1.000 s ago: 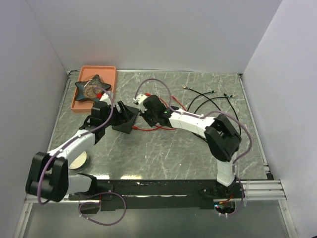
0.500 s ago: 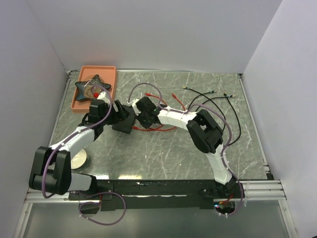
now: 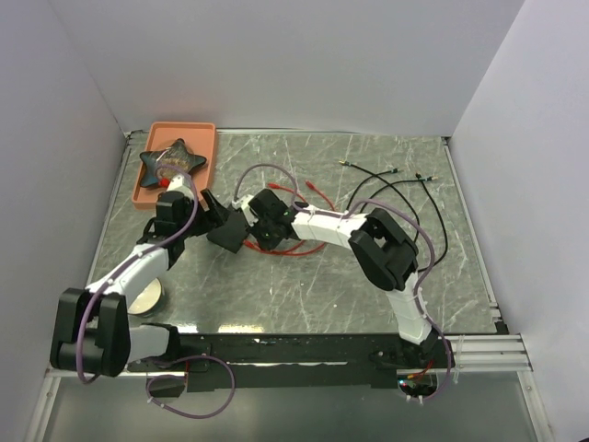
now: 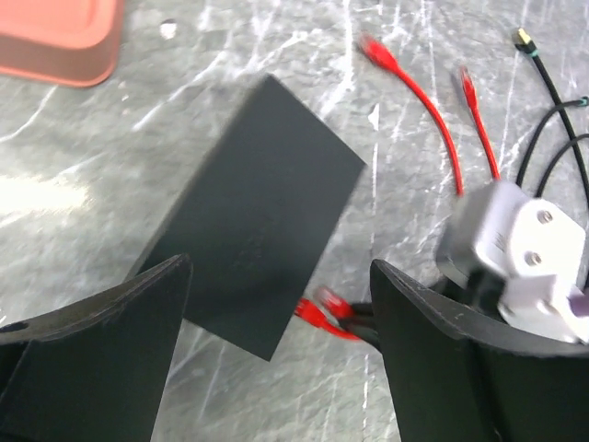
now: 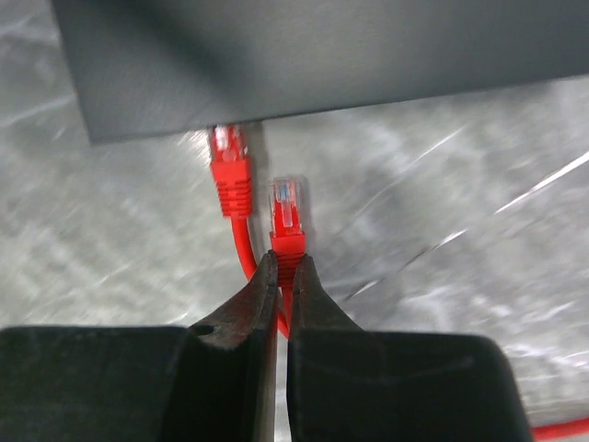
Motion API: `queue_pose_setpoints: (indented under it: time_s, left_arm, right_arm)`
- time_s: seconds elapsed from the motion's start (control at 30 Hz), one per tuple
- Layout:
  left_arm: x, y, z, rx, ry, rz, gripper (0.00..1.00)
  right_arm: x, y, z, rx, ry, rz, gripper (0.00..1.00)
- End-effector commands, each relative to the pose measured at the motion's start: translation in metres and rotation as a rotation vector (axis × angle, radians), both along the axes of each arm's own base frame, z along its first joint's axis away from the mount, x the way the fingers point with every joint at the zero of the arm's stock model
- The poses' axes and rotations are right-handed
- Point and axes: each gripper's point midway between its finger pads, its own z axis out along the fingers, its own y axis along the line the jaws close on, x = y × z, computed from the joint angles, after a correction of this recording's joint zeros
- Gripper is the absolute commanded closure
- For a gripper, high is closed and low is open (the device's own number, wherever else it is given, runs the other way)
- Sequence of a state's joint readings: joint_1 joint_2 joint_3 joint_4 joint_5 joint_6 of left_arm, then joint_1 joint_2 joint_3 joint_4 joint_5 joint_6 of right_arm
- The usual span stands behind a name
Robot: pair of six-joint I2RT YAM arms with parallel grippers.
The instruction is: Insert the plug into the switch port
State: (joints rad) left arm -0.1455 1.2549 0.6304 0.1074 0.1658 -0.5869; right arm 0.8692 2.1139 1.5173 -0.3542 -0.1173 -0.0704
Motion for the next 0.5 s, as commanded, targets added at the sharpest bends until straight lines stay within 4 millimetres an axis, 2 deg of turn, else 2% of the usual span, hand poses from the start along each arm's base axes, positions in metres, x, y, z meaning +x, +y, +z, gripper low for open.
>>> queue_pose_setpoints:
  time_s: [0.0,0.23,0.4,0.47]
  left_arm:
    - [-0.001,0.012,0.018,-0.001,-0.077,0.048,0.16]
    - [-0.006,0.019,0.019,0.019,-0.083,0.060,0.16]
    - [-0.003,0.017,0.022,0.023,-0.096,0.035,0.16]
    - [0.001,0.014,0.022,0.021,-0.099,0.015,0.16]
  right_arm:
    - [-0.055,-0.018,-0.015,-0.074,0.151,0.037,1.00]
    - [-0.078,-0.040,-0.014,-0.170,0.121,0.048,1.00]
    - [-0.071,-0.053,-0.012,-0.200,0.066,-0.025,1.00]
    - [-0.061,-0.057,-0.005,-0.209,0.018,-0.053,1.00]
